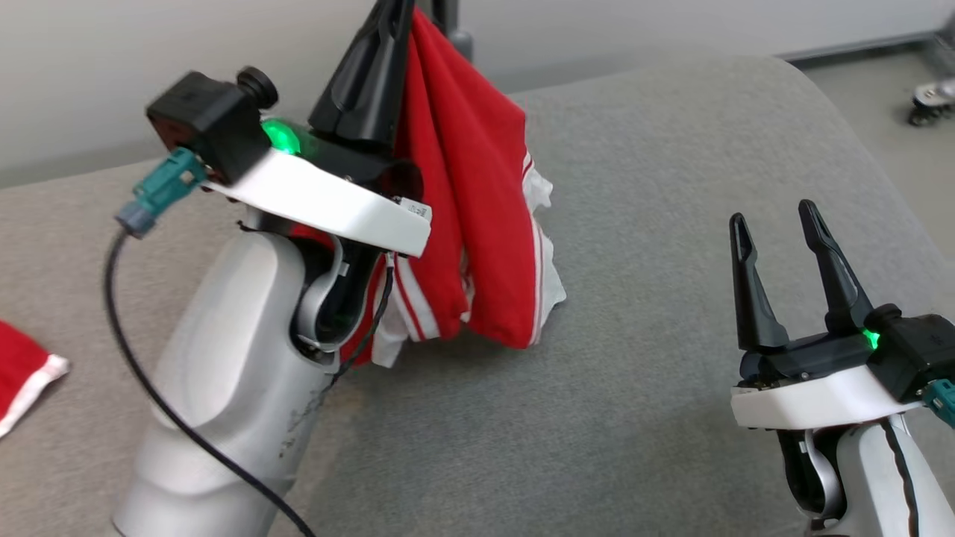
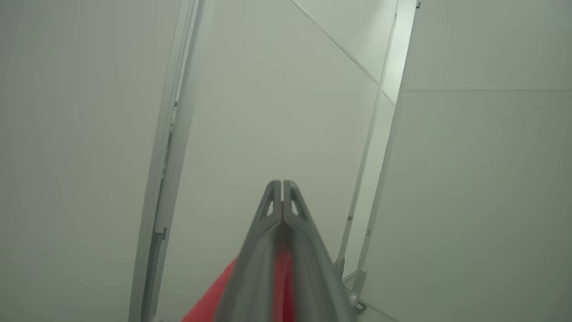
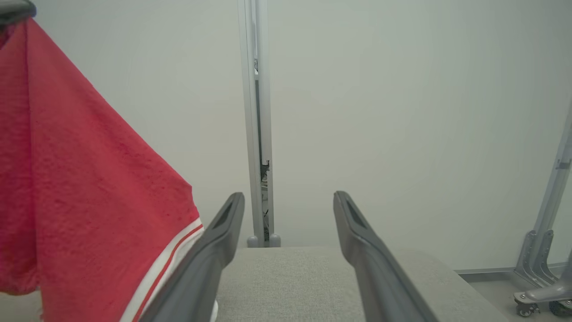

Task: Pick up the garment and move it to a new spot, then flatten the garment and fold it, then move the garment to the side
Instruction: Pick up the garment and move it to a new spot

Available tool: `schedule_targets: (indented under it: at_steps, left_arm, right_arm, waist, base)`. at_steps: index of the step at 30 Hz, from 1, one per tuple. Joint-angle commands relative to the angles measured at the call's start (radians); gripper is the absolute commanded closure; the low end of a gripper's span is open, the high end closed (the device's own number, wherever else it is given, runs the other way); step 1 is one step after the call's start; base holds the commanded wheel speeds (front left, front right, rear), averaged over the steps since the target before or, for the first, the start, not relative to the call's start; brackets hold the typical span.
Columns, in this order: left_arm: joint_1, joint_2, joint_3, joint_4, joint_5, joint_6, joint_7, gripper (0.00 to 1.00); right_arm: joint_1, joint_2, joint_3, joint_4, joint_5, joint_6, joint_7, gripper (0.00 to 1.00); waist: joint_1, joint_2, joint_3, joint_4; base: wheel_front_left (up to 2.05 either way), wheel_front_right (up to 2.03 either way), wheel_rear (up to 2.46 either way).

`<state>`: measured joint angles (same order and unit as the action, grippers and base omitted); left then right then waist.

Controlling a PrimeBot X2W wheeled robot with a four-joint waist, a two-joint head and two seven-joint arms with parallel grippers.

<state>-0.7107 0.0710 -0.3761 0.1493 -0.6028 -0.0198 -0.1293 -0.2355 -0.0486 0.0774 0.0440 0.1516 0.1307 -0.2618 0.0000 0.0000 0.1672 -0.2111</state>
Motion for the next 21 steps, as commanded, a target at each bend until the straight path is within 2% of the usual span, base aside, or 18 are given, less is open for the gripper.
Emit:
schedule_targets:
  at_steps: [1,6,12,15,19,20,21]
  left_arm:
    - [-0.010,0.001,-0.003,0.016,0.016,0.005,-0.015,1.00]
    - [-0.037,-0.011,-0.052,0.183,0.058,0.026,-0.094,1.00]
    - [-0.040,-0.015,-0.088,0.408,0.104,0.047,-0.126,1.00]
    - [-0.039,-0.015,-0.115,0.515,0.121,0.037,-0.129,1.00]
    - [-0.037,-0.017,-0.159,0.615,0.111,0.000,-0.123,1.00]
    - [-0.042,-0.017,-0.168,0.627,0.109,-0.004,-0.125,0.60]
    - [-0.040,-0.018,-0.173,0.637,0.092,-0.011,-0.126,0.10]
  right_arm:
    - [-0.007,-0.004,0.001,-0.004,0.001,0.000,-0.006,0.00]
    - [-0.023,-0.005,0.008,-0.010,0.018,0.000,-0.005,0.00]
    - [-0.016,-0.004,0.016,-0.003,0.044,0.000,-0.006,0.00]
    - [-0.012,-0.005,0.021,-0.001,0.051,0.000,-0.005,0.00]
    - [-0.007,-0.004,0.017,0.002,0.047,0.000,-0.006,0.00]
    - [-0.007,-0.004,0.017,0.003,0.043,0.000,-0.006,0.00]
    - [-0.008,-0.004,0.017,0.005,0.040,0.000,-0.005,0.00]
  waist:
    - [0.0000,0.0000,0.044,-0.052]
    - [0.0000,0.0000,0.090,-0.127]
    - [0.0000,0.0000,0.120,-0.189]
    - [0.0000,0.0000,0.120,-0.203]
    - [0.0000,0.0000,0.110,-0.198]
    - [0.0000,0.0000,0.106,-0.193]
    - [0.0000,0.0000,0.101,-0.187]
  base:
    - [0.00,0.00,0.00]
    - [0.00,0.00,0.00]
    - [0.00,0.00,0.00]
    - [0.00,0.00,0.00]
    - [0.00,0.00,0.00]
    - [0.00,0.00,0.00]
    - [0.00,0.00,0.00]
